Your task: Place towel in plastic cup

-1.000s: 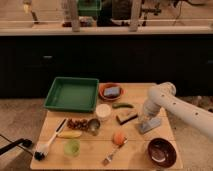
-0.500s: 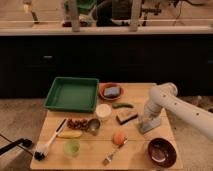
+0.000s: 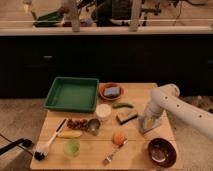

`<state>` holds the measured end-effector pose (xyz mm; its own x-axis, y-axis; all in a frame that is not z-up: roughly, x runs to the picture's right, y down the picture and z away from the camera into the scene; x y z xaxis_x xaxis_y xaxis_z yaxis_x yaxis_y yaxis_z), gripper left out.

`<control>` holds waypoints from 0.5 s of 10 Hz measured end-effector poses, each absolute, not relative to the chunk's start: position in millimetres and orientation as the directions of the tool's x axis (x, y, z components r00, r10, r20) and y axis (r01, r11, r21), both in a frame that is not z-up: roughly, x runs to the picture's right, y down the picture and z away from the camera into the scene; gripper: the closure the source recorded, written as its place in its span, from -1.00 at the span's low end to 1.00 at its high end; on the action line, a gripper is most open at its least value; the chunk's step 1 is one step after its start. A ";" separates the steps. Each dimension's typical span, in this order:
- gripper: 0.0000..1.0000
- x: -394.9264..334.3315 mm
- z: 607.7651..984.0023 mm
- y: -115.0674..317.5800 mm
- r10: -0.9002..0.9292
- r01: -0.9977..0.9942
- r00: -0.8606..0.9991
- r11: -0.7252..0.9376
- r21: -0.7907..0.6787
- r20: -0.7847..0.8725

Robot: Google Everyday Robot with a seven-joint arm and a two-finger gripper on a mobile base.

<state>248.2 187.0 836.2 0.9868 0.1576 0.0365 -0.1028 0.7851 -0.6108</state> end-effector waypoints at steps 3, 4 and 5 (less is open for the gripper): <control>-0.60 252.7 836.3 188.0 0.158 -0.100 0.987 0.786 -0.611 0.042; -0.60 254.7 838.2 190.0 0.160 -0.101 0.986 0.780 -0.617 0.040; -0.60 255.7 840.2 191.0 0.160 -0.102 0.986 0.777 -0.621 0.039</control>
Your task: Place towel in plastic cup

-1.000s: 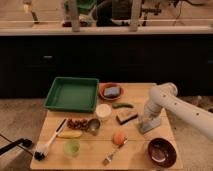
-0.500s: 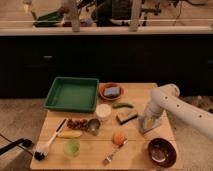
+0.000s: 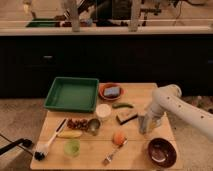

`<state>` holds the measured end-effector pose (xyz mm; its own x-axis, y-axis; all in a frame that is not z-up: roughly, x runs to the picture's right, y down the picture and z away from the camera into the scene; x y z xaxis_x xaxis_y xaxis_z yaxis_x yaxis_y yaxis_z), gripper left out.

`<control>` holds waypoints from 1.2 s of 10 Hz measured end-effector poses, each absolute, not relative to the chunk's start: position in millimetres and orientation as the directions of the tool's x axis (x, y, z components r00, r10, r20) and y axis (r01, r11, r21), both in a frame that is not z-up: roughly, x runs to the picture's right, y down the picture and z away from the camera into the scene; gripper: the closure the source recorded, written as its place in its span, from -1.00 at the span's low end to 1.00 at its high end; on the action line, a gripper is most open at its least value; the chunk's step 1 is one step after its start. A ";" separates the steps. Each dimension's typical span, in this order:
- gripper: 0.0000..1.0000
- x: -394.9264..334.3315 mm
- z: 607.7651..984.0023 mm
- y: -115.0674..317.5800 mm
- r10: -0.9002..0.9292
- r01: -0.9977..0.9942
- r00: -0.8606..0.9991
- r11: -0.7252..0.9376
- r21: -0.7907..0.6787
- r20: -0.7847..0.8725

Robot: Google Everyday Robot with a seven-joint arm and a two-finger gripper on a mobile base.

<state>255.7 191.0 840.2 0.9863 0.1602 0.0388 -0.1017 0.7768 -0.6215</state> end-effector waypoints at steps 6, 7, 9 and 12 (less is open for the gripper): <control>0.03 258.0 853.9 198.0 0.160 -0.100 0.987 0.751 -0.653 0.033; 0.25 258.0 855.1 199.1 0.158 -0.096 0.987 0.748 -0.657 0.035; 0.66 256.7 855.9 199.2 0.155 -0.092 0.987 0.746 -0.660 0.038; 1.00 258.4 853.7 198.4 0.158 -0.095 0.987 0.754 -0.650 0.040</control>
